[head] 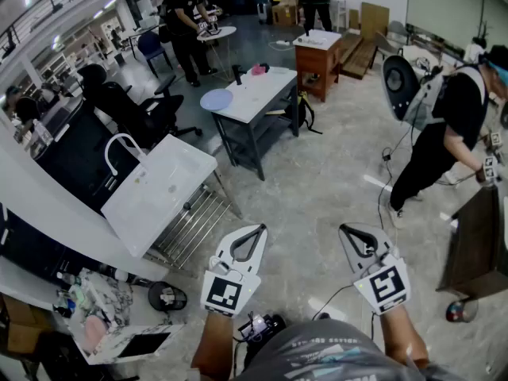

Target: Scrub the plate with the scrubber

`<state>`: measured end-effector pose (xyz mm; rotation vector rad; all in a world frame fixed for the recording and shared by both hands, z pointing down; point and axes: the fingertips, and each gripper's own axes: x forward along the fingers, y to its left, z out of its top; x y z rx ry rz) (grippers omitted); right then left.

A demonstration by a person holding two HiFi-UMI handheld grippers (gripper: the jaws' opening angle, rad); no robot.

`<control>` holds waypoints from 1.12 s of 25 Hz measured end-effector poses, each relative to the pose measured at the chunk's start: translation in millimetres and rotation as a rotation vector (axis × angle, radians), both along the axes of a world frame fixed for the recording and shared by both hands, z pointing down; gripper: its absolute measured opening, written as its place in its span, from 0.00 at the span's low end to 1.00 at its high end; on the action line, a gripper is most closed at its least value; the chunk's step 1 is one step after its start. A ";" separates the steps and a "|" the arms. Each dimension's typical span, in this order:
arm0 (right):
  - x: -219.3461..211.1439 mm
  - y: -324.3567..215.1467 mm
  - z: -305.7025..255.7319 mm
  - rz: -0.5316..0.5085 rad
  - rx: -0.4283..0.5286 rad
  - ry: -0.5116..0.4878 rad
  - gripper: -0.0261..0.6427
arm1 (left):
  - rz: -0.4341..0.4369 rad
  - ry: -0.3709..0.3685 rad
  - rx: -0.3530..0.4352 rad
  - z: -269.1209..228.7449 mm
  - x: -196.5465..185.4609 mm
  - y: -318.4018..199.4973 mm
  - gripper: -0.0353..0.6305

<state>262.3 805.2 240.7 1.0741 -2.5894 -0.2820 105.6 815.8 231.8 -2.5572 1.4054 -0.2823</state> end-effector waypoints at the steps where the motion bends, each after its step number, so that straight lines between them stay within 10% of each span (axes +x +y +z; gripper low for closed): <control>1: -1.5 -0.2 -0.6 0.001 0.001 0.000 0.08 | 0.001 0.001 0.001 -0.6 -1.3 -0.2 0.06; 28: -61.8 0.8 -4.2 0.115 0.134 0.053 0.08 | 0.065 -0.020 0.003 19.0 -54.8 -2.5 0.06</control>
